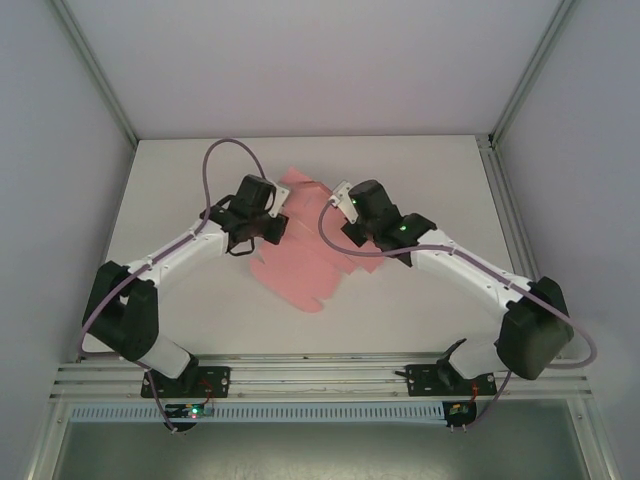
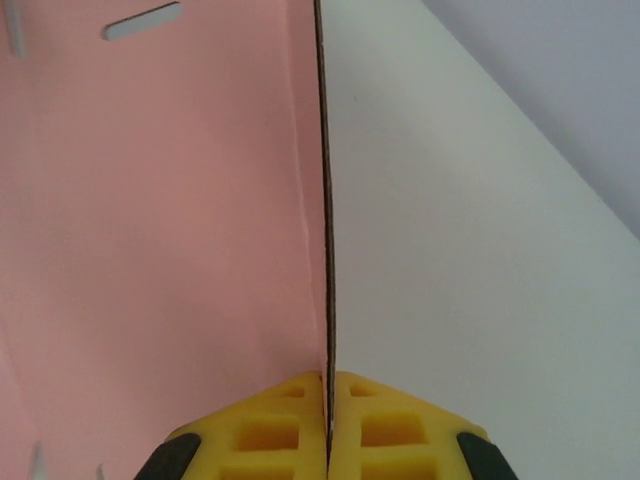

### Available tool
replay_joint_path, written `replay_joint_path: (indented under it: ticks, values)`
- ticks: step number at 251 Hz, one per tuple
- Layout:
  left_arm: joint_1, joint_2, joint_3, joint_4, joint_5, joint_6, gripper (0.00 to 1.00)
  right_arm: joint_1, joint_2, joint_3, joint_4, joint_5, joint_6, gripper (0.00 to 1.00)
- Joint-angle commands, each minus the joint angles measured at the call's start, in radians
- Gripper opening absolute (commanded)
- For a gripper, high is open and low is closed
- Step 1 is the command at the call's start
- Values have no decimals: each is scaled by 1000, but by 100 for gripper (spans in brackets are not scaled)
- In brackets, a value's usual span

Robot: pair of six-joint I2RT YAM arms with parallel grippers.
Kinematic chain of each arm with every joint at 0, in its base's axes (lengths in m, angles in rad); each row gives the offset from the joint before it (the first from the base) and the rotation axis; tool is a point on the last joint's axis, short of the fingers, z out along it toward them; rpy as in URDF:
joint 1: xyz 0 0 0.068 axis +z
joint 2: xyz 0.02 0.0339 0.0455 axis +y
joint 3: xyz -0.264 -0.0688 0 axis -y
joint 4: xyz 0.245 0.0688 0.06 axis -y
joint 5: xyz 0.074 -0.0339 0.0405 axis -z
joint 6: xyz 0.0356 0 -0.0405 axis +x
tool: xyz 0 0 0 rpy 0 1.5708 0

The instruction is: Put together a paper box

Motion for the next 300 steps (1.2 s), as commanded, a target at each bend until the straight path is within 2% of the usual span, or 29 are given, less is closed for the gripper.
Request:
replay_joint_path:
  ticks: [1,18,55,70,82,92,115,137,152,173,199,216,246,259,286,300]
  values:
    - [-78,7,65,76,83,10,10,85,39,23,83,-43,72,0]
    - [-79,11,76,82,120,9,10,100,43,11,94,-53,62,0]
    - [-80,6,64,111,109,-14,11,91,19,-30,132,-73,31,0]
    - [-74,-11,30,132,139,2,17,76,-3,-49,138,-124,-9,0]
    - [-68,-36,-12,165,149,13,23,51,-29,-63,131,-205,-41,0]
    - [-50,-60,-49,195,172,9,26,20,-53,-72,113,-322,-73,0]
    - [27,-120,-118,248,315,-35,36,-62,-125,-104,97,-587,-111,0]
    - [96,-172,-161,265,410,-41,48,-135,-188,-125,92,-789,-121,0]
    - [126,-200,-189,270,448,-17,59,-160,-221,-137,92,-869,-131,0]
    - [149,-219,-207,301,494,-24,63,-172,-240,-142,84,-947,-160,0]
    - [152,-210,-174,256,605,26,65,-179,-228,-129,84,-992,-149,0]
    - [152,-212,-163,220,603,57,63,-187,-217,-114,73,-1000,-143,0]
    - [153,-237,-159,163,596,127,54,-226,-200,-80,29,-998,-136,0]
    - [156,-260,-165,139,612,157,53,-257,-196,-67,2,-1025,-150,0]
    - [172,-309,-180,82,653,239,57,-339,-180,-38,-69,-1144,-202,0]
    - [200,-327,-193,140,720,206,63,-372,-159,-17,-133,-1242,-272,0]
